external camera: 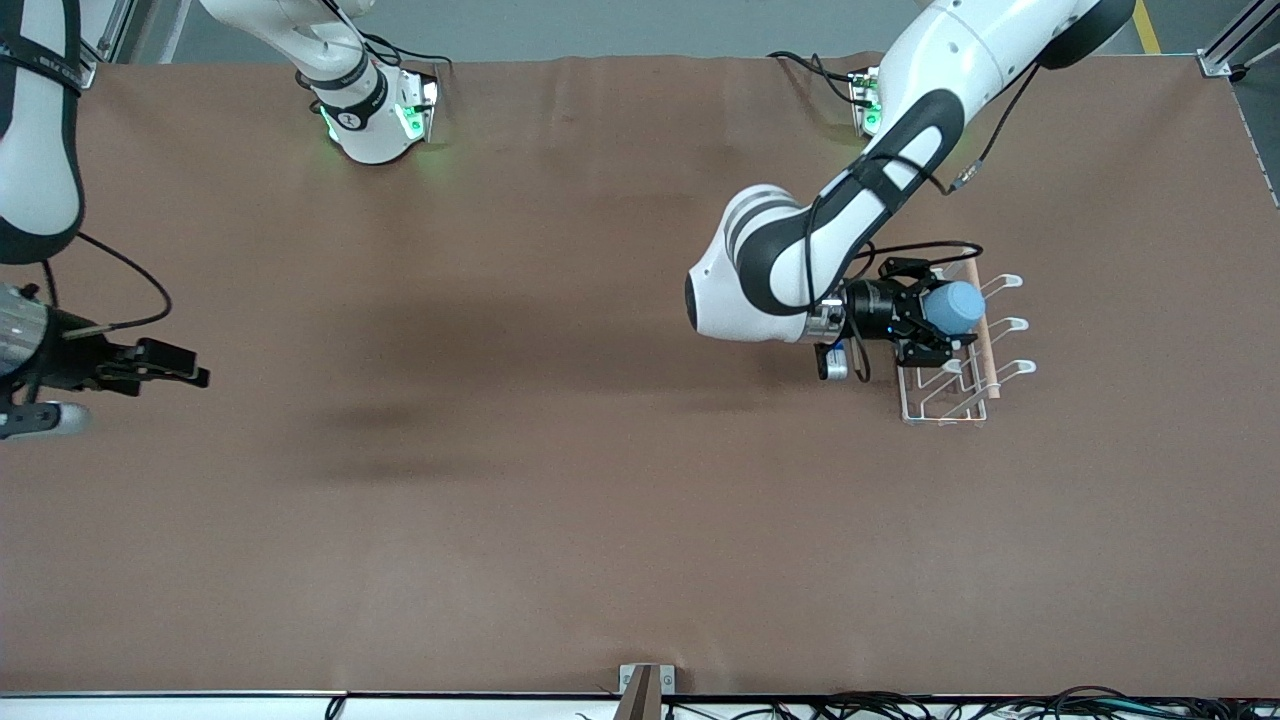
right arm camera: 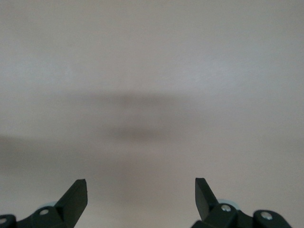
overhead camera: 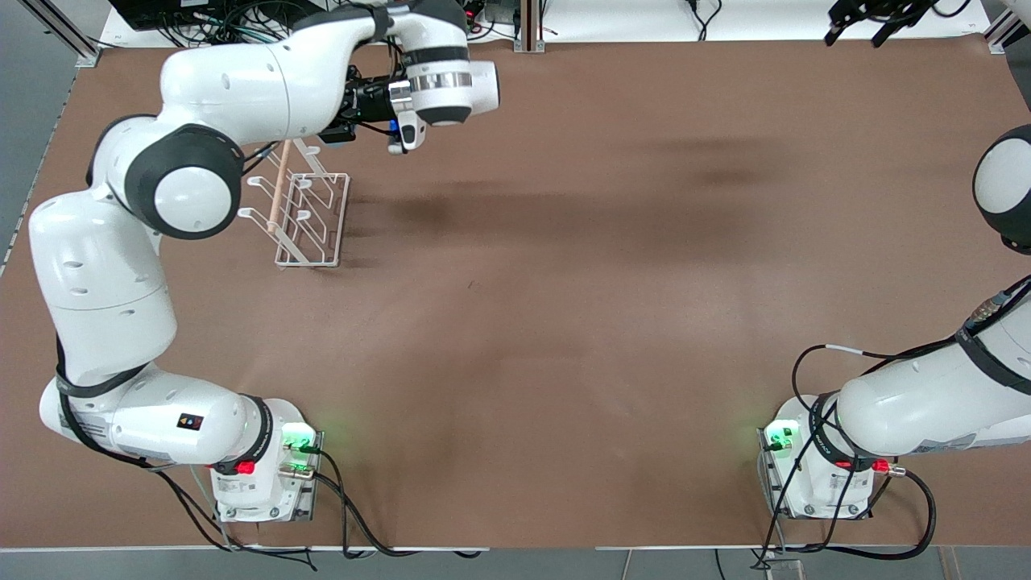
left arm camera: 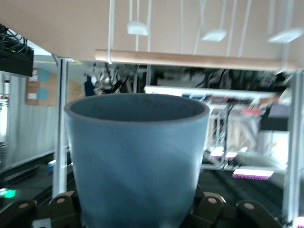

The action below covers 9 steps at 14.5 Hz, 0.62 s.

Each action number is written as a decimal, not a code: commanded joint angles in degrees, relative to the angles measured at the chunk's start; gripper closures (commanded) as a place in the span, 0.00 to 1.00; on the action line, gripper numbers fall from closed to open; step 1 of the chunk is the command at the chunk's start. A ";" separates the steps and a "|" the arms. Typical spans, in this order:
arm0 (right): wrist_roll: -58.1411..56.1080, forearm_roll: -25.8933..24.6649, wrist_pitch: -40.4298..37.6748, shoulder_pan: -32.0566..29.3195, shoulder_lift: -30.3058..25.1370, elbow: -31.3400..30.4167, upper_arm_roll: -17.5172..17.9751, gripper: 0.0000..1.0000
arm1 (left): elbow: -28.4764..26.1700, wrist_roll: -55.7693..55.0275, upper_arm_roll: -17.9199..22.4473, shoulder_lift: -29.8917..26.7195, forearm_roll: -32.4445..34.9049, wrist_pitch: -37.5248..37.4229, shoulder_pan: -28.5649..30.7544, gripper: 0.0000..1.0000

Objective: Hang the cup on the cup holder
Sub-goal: 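Lower the cup with the left gripper onto a rack hook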

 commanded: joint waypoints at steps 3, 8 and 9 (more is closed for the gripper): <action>11.30 -2.78 -6.14 -2.11 -5.95 0.67 0.93 0.00 | -5.63 4.13 1.86 0.13 5.01 -0.93 0.76 0.97; 15.15 -5.57 -13.19 -3.10 -10.44 1.11 1.19 0.00 | -5.72 4.14 3.53 3.91 7.56 -0.66 1.12 0.95; 14.89 -7.16 -13.29 -3.10 -11.40 1.20 1.37 0.00 | -5.72 4.14 3.71 4.09 7.56 -0.31 1.12 0.95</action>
